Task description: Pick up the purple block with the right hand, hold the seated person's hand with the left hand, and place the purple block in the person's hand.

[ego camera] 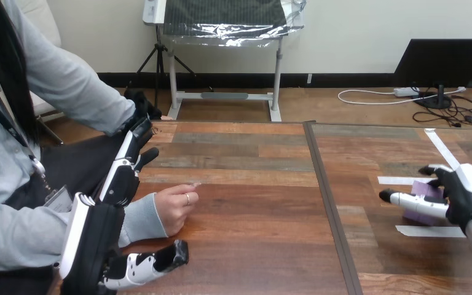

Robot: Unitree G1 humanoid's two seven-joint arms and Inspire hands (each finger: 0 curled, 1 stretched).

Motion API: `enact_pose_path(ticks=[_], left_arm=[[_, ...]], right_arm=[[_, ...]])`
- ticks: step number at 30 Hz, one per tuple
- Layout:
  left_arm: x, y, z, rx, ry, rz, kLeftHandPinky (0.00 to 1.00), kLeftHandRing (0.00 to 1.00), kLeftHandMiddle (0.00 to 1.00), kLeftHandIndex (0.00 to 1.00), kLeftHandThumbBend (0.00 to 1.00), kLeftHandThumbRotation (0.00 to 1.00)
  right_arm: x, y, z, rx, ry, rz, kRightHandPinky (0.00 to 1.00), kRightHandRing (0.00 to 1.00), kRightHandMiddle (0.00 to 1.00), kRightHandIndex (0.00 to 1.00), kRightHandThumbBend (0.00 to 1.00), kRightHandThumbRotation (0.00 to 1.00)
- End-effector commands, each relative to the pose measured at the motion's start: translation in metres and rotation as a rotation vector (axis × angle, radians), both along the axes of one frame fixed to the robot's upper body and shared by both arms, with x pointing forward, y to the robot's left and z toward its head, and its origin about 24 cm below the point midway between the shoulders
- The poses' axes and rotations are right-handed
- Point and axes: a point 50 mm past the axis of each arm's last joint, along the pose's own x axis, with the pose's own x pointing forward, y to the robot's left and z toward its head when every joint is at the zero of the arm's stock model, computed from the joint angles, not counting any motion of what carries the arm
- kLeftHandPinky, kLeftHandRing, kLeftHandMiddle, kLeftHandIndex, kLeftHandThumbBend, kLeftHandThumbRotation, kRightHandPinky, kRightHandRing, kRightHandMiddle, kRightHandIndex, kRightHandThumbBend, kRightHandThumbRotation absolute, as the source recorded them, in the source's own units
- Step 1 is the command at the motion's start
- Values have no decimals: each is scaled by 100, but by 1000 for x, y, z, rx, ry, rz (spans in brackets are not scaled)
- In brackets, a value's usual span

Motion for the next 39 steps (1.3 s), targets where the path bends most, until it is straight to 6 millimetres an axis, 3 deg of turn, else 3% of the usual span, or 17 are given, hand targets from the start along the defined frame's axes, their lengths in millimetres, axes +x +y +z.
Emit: enact_pose_path(ticks=[1, 9, 14, 15, 16, 17, 22, 25, 26, 28, 31, 34, 39], left_arm=[[5, -1, 15, -1, -75, -13, 87, 96, 98, 96, 100, 70], [4, 0, 14, -14, -84, -9, 87, 95, 97, 95, 100, 70], [3, 0, 15, -8, -86, -6, 86, 95, 97, 95, 100, 71], [3, 0, 15, -9, -86, -7, 86, 95, 97, 95, 100, 72], [2, 0, 16, -8, -90, -9, 86, 94, 97, 95, 100, 72], [2, 0, 16, -7, -94, -11, 86, 94, 97, 95, 100, 72], [1, -1, 17, -11, -94, -15, 88, 95, 97, 95, 100, 73], [1, 0, 18, -15, -95, -19, 88, 95, 97, 95, 100, 72], [1, 0, 18, -15, -96, -19, 89, 95, 97, 95, 100, 72], [0, 0, 18, -14, -101, -21, 89, 95, 97, 95, 100, 72], [0, 0, 19, -16, -103, -21, 90, 95, 98, 96, 100, 73], [-1, -1, 19, -23, -100, -19, 91, 96, 98, 96, 100, 73], [-2, -1, 19, -33, -96, -21, 92, 96, 98, 96, 100, 73]], right_arm=[[9, 8, 6, 12, -17, 24, 70, 80, 81, 87, 100, 69], [7, 11, 0, 1, 5, 34, 73, 81, 81, 87, 99, 67], [5, 13, -2, -10, 9, 39, 67, 75, 74, 86, 97, 64], [5, 13, -3, -11, 13, 40, 62, 67, 67, 86, 97, 63], [5, 14, -4, -17, 21, 40, 53, 53, 55, 85, 96, 62], [5, 14, -4, -21, 27, 40, 50, 47, 50, 84, 96, 61], [5, 16, -6, -35, 37, 32, 42, 32, 37, 81, 94, 57], [5, 17, -7, -49, 34, 32, 40, 31, 37, 77, 91, 51], [5, 17, -8, -54, 32, 33, 43, 38, 44, 72, 88, 45], [5, 18, -8, -72, 27, 37, 45, 43, 48, 69, 86, 41], [4, 19, -10, -97, 20, 37, 42, 43, 48, 60, 82, 31], [3, 20, -11, -99, 11, 19, 33, 35, 41, 48, 74, 20], [1, 21, -13, -114, -10, -4, 22, 26, 34, 40, 67, 9]])
